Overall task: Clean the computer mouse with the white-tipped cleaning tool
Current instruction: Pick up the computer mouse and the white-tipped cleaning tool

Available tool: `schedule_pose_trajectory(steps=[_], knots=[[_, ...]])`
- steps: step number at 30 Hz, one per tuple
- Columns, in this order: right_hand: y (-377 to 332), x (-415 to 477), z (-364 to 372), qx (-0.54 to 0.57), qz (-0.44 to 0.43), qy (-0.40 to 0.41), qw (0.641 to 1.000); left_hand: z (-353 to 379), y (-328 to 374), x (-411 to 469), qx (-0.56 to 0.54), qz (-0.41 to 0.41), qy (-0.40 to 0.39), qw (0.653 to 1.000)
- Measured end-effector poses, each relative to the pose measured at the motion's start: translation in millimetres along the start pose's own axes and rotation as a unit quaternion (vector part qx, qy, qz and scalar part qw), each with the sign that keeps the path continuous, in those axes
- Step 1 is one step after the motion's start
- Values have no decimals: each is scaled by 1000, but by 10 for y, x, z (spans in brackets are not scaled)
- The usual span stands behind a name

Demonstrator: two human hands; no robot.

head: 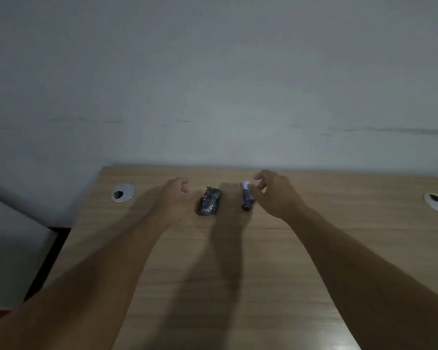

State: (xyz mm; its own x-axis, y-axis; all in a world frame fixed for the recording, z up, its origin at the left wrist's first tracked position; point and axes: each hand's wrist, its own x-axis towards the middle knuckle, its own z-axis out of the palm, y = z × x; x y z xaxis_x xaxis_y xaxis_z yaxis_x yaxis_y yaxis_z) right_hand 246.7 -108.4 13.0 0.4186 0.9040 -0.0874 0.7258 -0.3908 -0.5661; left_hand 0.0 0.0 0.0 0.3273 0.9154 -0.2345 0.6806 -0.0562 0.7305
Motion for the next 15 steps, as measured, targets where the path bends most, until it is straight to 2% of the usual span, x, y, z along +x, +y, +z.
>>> schedule_pose_trajectory(steps=[4,7,11,15], knots=[[208,-17,434,-4,-35,63,997,408,-317,-44,-27,10,38,999],[389,-30,726,-18,-51,107,993,606,-525,-72,-23,58,104,993],[565,-165,1053,-12,-70,140,988,755,-704,-163,62,126,146,979],[611,-339,1271,24,-79,169,982,783,-824,-228,66,143,157,975]])
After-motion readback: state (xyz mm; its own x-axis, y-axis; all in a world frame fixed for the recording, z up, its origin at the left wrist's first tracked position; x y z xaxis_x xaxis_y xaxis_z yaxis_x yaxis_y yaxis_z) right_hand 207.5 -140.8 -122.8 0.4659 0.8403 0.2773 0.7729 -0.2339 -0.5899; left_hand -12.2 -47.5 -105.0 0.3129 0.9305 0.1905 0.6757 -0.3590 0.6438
